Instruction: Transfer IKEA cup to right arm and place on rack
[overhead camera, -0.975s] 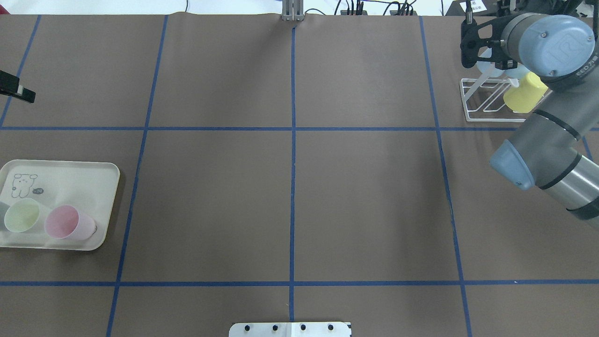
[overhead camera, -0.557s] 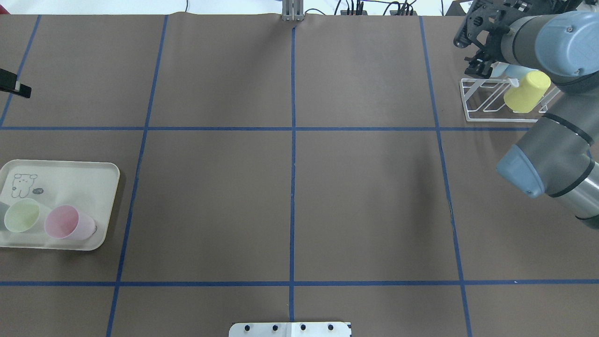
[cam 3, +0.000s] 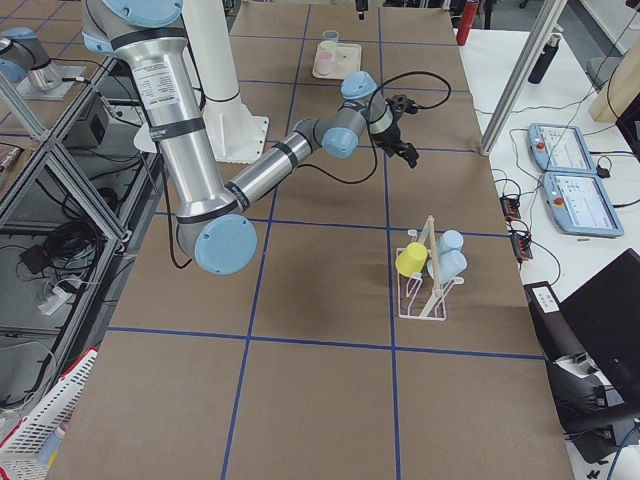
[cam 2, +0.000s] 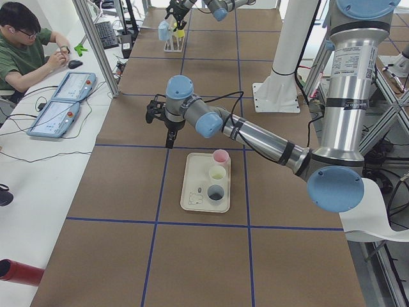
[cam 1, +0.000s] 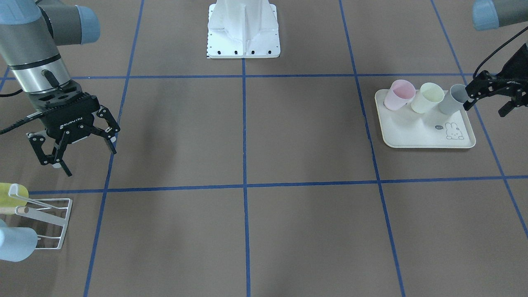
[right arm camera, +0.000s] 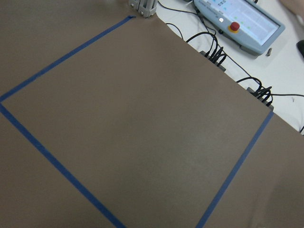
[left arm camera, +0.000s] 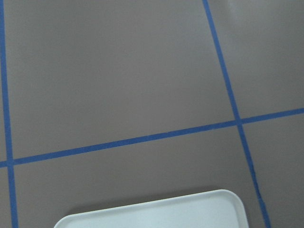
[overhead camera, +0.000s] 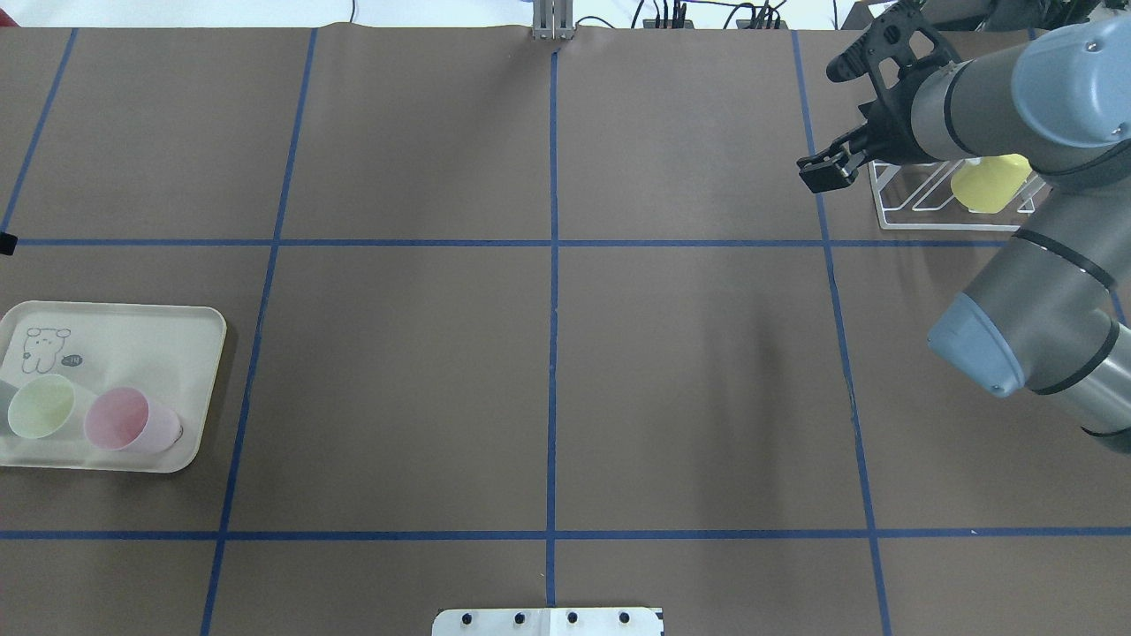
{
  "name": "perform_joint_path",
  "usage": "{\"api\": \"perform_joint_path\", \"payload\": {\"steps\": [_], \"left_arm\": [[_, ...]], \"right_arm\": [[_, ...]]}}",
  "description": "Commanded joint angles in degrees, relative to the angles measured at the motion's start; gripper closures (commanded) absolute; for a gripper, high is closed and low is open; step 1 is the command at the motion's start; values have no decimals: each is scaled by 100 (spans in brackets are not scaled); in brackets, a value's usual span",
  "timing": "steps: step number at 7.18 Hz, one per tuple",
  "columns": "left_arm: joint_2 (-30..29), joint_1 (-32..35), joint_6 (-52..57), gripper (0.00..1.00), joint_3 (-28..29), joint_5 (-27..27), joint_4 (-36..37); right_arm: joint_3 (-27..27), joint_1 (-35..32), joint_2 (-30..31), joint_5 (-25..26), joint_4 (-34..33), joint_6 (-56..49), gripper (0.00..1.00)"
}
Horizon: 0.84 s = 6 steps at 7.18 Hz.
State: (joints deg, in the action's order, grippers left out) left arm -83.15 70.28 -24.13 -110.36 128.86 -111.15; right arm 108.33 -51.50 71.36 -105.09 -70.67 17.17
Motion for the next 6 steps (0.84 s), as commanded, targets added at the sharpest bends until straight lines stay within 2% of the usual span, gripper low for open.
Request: {"api": "perform_joint_path", "payload": {"steps": [1,2,4,6], "left_arm": [[788,-49,224,0,102,-46,-659],[913,-58,224,0,285,-46,-801],[958,-102,207,0,1144,-46,-1712],[985,-391,137,0,1219,-11,-1717]], "right_arm": [[91,96,-218,-292,-725,401,0],[118,219,-384,-249,-1086,401,0],[136,272,-491,-240,-1186,410,0],[136,290,-491,-240,-1186,410,0]]}}
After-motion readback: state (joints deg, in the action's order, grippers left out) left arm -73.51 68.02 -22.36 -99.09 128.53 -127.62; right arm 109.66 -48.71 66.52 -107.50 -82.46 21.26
